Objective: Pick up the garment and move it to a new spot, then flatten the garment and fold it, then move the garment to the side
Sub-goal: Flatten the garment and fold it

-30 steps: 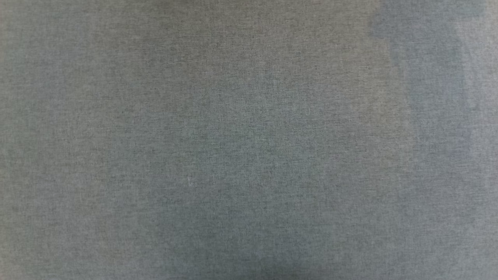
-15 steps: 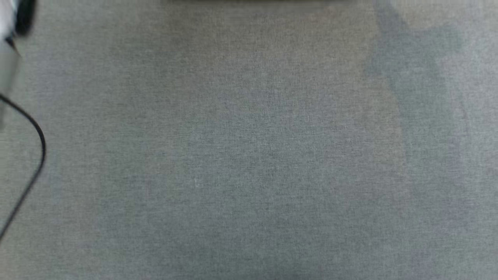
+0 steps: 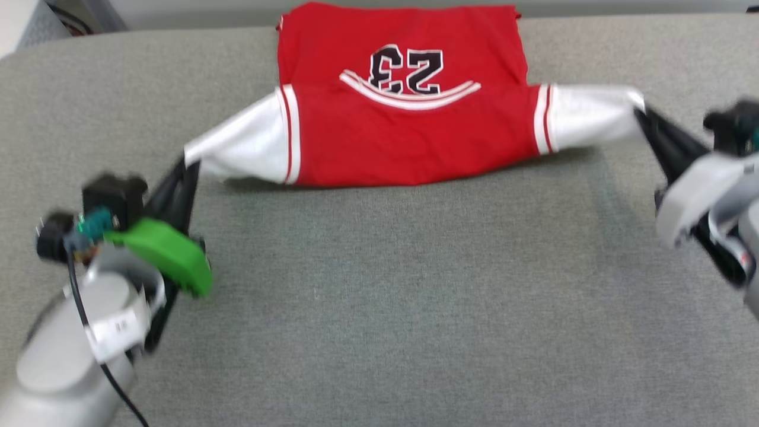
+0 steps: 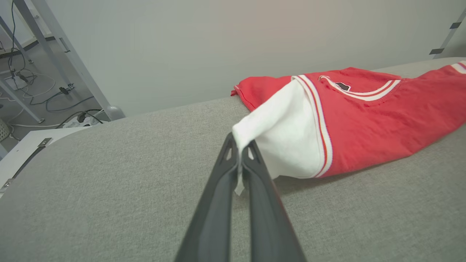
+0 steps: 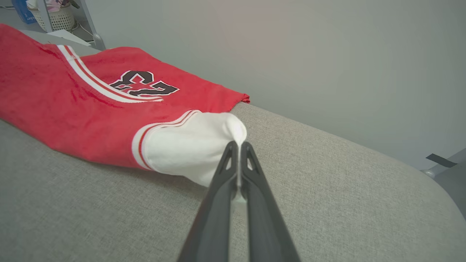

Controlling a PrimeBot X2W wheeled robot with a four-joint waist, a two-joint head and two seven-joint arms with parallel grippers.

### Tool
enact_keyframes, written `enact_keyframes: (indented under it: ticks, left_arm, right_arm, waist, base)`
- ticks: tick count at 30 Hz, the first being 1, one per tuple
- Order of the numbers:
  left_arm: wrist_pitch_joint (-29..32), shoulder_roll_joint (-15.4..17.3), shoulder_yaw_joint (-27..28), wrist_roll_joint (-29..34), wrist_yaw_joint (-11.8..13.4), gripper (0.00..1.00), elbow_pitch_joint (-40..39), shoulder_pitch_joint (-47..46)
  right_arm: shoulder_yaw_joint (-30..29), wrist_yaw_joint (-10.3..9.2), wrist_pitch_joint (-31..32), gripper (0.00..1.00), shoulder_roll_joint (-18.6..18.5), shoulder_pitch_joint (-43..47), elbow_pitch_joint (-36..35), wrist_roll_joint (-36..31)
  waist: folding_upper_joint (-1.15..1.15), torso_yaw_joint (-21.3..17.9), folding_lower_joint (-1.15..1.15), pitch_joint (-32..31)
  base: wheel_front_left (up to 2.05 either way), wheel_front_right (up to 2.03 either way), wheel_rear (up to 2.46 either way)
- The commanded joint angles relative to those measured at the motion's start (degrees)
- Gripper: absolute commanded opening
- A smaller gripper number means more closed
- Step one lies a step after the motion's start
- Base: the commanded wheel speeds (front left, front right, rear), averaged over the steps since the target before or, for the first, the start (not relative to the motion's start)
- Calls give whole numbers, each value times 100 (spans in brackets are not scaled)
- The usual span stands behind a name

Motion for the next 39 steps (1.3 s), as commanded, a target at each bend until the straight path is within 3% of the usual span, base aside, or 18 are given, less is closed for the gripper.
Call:
enact_keyframes:
  ticks: [1, 6, 13, 25, 31, 32, 33, 34, 39]
  left_arm:
    - [-33, -51, 70, -39, 61, 0, -66, 320]
    - [-33, -172, 242, 17, 136, 0, -169, 1323]
    - [-33, -481, 442, 153, 132, 0, 187, 2040]
    - [-34, -889, 1280, 500, 58, 0, 338, 3369]
    - [-34, -1076, 1420, 715, -88, 0, 284, 3417]
    - [-34, -1109, 1420, 753, -109, 0, 281, 3379]
    - [-34, -1142, 1423, 804, -132, 0, 277, 3327]
    - [-34, -1163, 1429, 847, -149, 0, 275, 3286]
    - [-34, -1280, 1508, 1042, -189, 0, 137, 3156]
  right_arm:
    - [-57, -4, 6, 0, -74, 323, -88, 72]
    - [-380, -4, 81, 0, -267, 1424, -381, 110]
    - [-965, -4, 235, 0, -369, 2767, -588, 44]
    - [-2216, -4, 800, 0, -165, 5014, -1436, -176]
    - [-2620, -4, 1229, 0, 19, 5319, -1864, -325]
    - [-2679, -4, 1289, 4, 58, 5315, -1917, -346]
    - [-2752, -4, 1364, 42, 102, 5304, -1984, -374]
    - [-2800, -4, 1406, 100, 127, 5287, -2051, -407]
    - [-3151, -4, 1583, 100, 141, 5146, -2492, -509]
  waist:
    - [0, 46, 0, -375]
    - [0, 38, 0, -681]
    - [0, 65, 0, -978]
    - [0, 89, 0, -1212]
    - [0, 136, 0, -1216]
    - [0, 142, 0, -1214]
    - [0, 152, 0, -1207]
    - [0, 158, 0, -1202]
    - [0, 207, 0, -1134]
  base:
    - [0, 0, 0]
    - [0, 0, 0]
    - [0, 0, 0]
    - [0, 0, 0]
    - [0, 0, 0]
    - [0, 0, 0]
    - [0, 0, 0]
    - [0, 0, 0]
    - [0, 0, 0]
